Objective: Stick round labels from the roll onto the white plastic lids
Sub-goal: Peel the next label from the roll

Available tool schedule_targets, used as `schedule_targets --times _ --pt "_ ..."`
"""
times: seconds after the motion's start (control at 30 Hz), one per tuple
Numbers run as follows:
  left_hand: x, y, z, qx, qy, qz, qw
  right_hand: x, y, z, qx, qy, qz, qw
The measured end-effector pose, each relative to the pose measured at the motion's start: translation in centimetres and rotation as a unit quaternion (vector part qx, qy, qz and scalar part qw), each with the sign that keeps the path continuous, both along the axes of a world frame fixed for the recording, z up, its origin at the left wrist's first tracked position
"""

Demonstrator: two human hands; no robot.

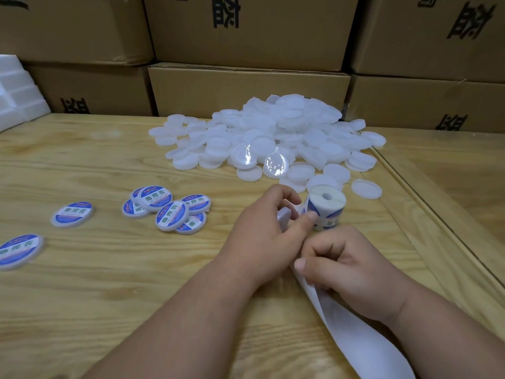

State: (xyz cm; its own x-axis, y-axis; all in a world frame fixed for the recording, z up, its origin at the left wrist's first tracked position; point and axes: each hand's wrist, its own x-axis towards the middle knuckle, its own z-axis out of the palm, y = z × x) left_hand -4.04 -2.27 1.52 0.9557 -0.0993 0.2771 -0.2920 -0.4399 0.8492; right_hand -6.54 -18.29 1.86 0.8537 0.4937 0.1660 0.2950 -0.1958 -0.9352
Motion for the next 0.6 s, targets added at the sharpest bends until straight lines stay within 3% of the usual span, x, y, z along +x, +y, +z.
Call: schedule_targets --times 0.17,0.3,0.37,0.6 --pt "0.2 0.1 -0.2 -0.008 -0.002 0.017 1.000 -0.2 0.3 0.3 0.042 0.007 -0.026 0.999" --pt "0.1 0.0 -0.3 -0.013 -0.015 0.023 1.000 0.7 0.7 0.1 0.037 -0.027 -0.223 0.974" --pt "-0.2 -0.1 -0.3 -0.011 -0.025 0.011 1.000 1.0 0.6 0.1 0.042 -0.003 -0.268 0.962" --pt "-0.8 -0.8 0.1 0.015 -0.059 -0.067 0.996 1.4 0.1 0.5 0.018 0.067 -0.275 0.959"
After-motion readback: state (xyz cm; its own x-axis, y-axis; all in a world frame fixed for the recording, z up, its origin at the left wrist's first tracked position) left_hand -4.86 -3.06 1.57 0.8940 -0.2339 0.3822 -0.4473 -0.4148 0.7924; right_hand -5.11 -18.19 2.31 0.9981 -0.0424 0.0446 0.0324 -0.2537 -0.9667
